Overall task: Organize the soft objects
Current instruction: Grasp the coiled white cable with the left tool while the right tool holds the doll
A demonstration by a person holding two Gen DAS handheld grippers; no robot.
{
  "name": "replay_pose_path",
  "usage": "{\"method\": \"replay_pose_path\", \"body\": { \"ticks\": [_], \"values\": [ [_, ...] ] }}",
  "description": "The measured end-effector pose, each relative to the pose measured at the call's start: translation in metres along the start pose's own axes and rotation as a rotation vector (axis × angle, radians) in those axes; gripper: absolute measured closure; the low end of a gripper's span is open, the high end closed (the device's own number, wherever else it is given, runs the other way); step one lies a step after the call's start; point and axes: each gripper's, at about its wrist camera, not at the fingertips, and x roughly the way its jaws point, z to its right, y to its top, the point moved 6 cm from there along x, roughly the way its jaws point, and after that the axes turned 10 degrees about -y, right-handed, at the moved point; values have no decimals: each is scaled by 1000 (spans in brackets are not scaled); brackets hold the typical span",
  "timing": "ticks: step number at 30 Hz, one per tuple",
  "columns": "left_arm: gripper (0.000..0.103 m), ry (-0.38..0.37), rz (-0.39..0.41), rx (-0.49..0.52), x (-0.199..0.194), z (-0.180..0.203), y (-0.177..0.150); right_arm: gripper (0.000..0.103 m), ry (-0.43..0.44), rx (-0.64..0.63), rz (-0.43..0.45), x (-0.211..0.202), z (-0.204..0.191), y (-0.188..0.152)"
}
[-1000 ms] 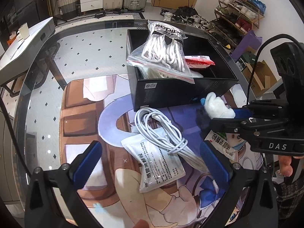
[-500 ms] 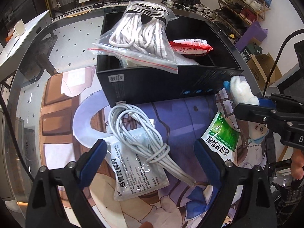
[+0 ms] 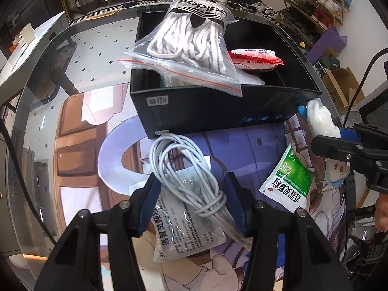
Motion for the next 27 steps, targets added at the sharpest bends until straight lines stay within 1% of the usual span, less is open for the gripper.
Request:
{"method": "replay_pose_path", "body": {
  "ticks": [3,5,9,11,16,27],
  "values": [
    [57,-8,1,9,-3,-1,-2,73,-4,-7,0,1,-3,0],
    [65,-16,-3,18,-4,1,-4,73,-7,-11,-1,1,-5,0],
    [71,-22,-11,35,-5,4,-6,73,-10,-13,-2,2,-6,0],
    [76,-32,-15,38,-6,7,-7,73,-12,-13,-3,2,-6,0],
    [76,-44,-14,46,-10,10,-10,73,-15,-15,-5,2,-8,-1],
    [76,-67,28,72,-32,18,-11,73,-19,-28,-2,-1,-16,-4]
  ]
}}
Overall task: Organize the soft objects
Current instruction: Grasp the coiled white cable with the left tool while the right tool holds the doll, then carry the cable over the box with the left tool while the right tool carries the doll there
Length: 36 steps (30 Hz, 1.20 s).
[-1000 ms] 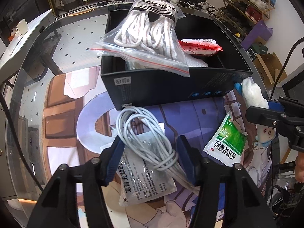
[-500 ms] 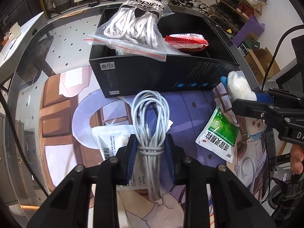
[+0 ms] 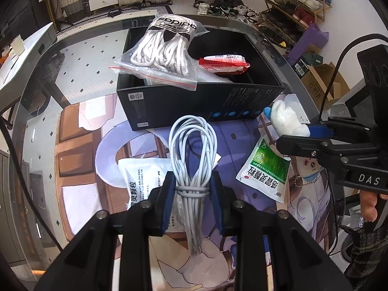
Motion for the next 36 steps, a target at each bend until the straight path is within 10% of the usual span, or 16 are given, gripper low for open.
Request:
{"method": "replay_pose_path", "body": {
  "ticks": [36],
  "values": [
    [76,-4,113,90,-65,27,21,73,-46,-16,77,-53,-7,30]
  ]
}}
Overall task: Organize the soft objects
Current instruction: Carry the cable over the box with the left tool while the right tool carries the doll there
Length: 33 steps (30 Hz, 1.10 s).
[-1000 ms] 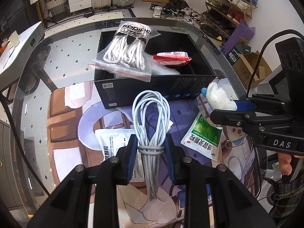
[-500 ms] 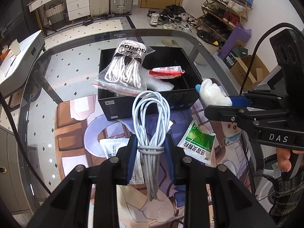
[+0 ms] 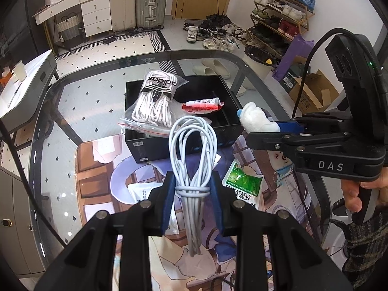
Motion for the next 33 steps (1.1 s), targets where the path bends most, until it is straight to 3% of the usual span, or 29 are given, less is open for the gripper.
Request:
{"method": "replay_pose_path", "body": {
  "ticks": [16,33],
  "values": [
    [76,-5,44,20,-8,1,35,73,-4,17,49,-18,4,32],
    [76,-17,64,21,6,-9,72,73,16,71,65,-7,18,66]
  ]
}}
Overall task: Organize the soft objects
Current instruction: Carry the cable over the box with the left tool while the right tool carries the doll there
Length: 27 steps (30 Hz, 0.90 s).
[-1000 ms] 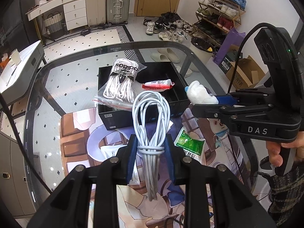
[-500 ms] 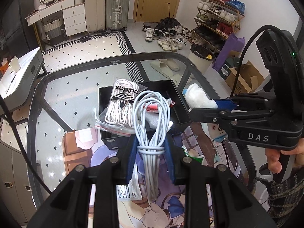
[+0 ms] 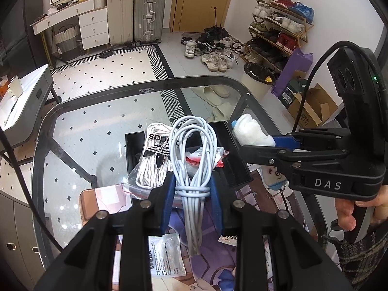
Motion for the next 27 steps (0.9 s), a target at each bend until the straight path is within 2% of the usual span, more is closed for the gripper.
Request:
{"method": "replay_pose_path", "body": {
  "ticks": [13,27],
  "values": [
    [76,-29,-21,-20,31,-14,19,73,21,34,-19,25,5,20],
    [76,-51,-51,-35,61,-23,22,73,32,62,-58,55,7,28]
  ]
}}
